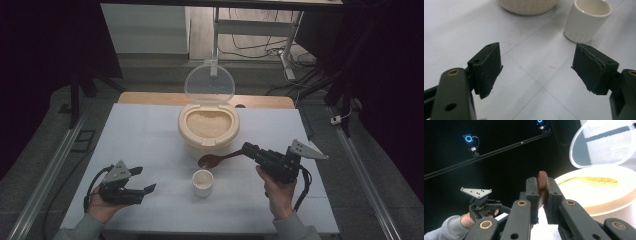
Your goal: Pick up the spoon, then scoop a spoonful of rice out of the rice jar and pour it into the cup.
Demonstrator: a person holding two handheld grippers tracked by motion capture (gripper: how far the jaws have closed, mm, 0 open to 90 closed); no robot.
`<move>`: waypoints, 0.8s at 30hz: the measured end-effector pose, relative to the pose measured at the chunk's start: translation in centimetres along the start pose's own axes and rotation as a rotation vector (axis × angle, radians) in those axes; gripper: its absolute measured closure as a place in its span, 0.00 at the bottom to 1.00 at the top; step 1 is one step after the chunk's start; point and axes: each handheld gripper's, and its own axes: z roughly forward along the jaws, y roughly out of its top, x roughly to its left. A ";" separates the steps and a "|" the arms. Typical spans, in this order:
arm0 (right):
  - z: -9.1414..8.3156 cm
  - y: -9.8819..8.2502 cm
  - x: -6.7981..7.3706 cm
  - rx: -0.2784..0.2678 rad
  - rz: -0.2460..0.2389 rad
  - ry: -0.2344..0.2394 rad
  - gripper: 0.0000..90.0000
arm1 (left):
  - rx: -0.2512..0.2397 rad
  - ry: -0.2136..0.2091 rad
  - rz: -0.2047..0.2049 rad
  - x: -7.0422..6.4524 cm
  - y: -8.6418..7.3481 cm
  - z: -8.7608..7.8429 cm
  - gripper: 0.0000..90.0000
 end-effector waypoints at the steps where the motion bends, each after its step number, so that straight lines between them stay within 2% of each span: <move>1: -0.2 0.1 -0.1 -0.006 -0.003 -0.002 0.93 | 0.002 -0.001 -0.006 0.1 -0.1 0.0 0.24; 5: -1.1 0.7 -0.3 -0.030 -0.009 -0.020 0.93 | 0.010 -0.005 -0.035 0.6 -0.6 0.0 0.22; 11: -1.8 1.2 -0.5 -0.054 -0.018 -0.036 0.93 | 0.027 0.001 -0.051 1.0 -1.1 0.3 0.21; 16: -1.9 1.4 -0.6 -0.058 -0.022 -0.041 0.93 | 0.042 -0.009 -0.049 0.9 -1.1 0.6 0.21; 24: -1.3 2.9 -0.6 -0.097 -0.044 -0.053 0.93 | 0.043 -0.010 -0.054 0.9 -1.0 0.7 0.20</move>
